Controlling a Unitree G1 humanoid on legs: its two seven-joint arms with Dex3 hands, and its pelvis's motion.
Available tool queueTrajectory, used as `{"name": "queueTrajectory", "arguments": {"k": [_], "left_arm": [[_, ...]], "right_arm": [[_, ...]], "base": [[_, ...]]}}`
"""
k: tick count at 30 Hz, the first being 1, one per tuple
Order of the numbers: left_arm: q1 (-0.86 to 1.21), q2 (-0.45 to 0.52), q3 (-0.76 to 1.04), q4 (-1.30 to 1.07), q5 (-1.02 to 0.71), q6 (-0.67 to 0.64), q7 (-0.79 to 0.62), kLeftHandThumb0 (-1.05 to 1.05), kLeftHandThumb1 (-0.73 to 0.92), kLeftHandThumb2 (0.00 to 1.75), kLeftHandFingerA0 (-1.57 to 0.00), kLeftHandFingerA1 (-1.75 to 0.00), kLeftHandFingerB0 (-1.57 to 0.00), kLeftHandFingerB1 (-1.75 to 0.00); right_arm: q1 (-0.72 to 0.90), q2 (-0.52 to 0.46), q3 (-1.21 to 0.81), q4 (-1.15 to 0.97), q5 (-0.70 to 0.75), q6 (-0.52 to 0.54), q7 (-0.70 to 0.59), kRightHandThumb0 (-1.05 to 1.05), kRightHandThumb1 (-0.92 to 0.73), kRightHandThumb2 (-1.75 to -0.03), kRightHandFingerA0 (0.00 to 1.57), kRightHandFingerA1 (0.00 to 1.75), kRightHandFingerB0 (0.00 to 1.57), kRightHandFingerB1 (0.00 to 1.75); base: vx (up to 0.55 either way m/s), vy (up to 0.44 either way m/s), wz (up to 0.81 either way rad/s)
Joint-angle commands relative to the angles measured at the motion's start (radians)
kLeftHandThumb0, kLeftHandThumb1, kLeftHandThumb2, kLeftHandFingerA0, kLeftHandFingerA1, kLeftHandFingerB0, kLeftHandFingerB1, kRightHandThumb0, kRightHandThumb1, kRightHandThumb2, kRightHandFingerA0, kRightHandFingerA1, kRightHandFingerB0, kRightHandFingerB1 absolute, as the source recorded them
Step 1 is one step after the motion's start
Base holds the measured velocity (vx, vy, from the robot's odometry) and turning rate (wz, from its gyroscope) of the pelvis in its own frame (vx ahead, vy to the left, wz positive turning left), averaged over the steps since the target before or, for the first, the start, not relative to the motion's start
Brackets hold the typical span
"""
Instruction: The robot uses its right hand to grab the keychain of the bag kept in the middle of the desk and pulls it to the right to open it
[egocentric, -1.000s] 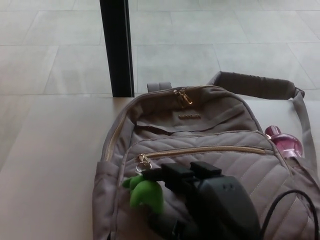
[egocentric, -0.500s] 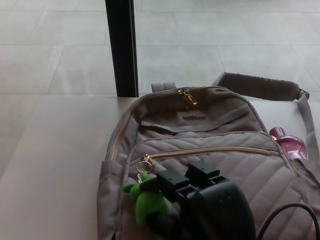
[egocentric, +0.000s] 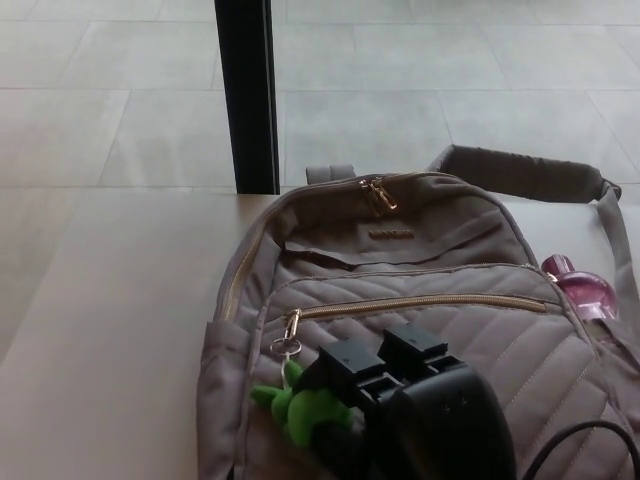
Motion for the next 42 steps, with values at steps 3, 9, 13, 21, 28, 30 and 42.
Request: {"name": "queueTrajectory", "arguments": {"k": [3, 9, 13, 21, 28, 30, 42], "left_arm": [[0.006, 0.01, -0.008, -0.003, 0.006, -0.016, 0.004, -0.78, 0.81, 0.65, -0.67, -0.55, -0.56, -0.42], [0.021, 0.007, -0.021, -0.005, 0.018, -0.03, 0.014, -0.79, 0.84, 0.65, -0.69, -0.57, -0.56, -0.43], [0.023, 0.006, -0.018, 0.001, 0.011, -0.03, 0.017, -0.79, 0.83, 0.65, -0.71, -0.57, -0.56, -0.43], [0.027, 0.006, -0.022, 0.008, 0.008, -0.029, 0.019, -0.8, 0.85, 0.66, -0.72, -0.58, -0.57, -0.44], [0.04, 0.01, -0.019, 0.008, 0.002, -0.025, 0.015, -0.78, 0.86, 0.66, -0.72, -0.58, -0.58, -0.44], [0.041, 0.008, -0.013, 0.014, -0.004, -0.023, 0.007, -0.77, 0.86, 0.66, -0.73, -0.59, -0.6, -0.44], [0.049, 0.004, -0.012, 0.013, 0.006, -0.02, 0.014, -0.78, 0.68, 1.07, -0.63, -0.64, -0.52, -0.57]], "right_arm": [[0.053, -0.009, -0.05, 0.026, 0.059, 0.027, 0.089, -0.32, -0.44, -1.26, 1.01, 1.75, 0.78, 1.62], [-0.023, -0.057, -0.137, 0.017, 0.181, -0.092, 0.103, -0.29, -0.52, -1.27, 0.96, 1.75, 0.68, 1.75], [-0.073, -0.068, -0.19, 0.011, 0.228, -0.111, 0.147, -0.32, -0.52, -1.3, 0.99, 1.75, 0.68, 1.75], [-0.321, -0.263, -0.341, 0.076, 0.23, -0.199, 0.219, -0.34, -0.56, -0.88, 1.07, 1.75, 0.88, 1.06], [-0.384, -0.386, -0.379, 0.13, 0.238, -0.252, 0.227, -0.31, -0.5, -0.9, 1.05, 1.75, 0.92, 1.21], [-0.386, -0.405, -0.39, 0.147, 0.258, -0.275, 0.221, -0.28, -0.46, -0.93, 1.06, 1.75, 0.94, 1.25], [-0.323, -0.537, -0.464, 0.251, 0.267, -0.394, 0.17, -0.26, -0.41, -1.09, 1.03, 1.75, 0.81, 1.51]], "base": [[0.0, 0.0, 0.0], [0.0, 0.0, 0.0], [0.0, 0.0, 0.0], [0.0, 0.0, 0.0], [0.0, 0.0, 0.0], [0.0, 0.0, 0.0], [0.0, 0.0, 0.0]]}}
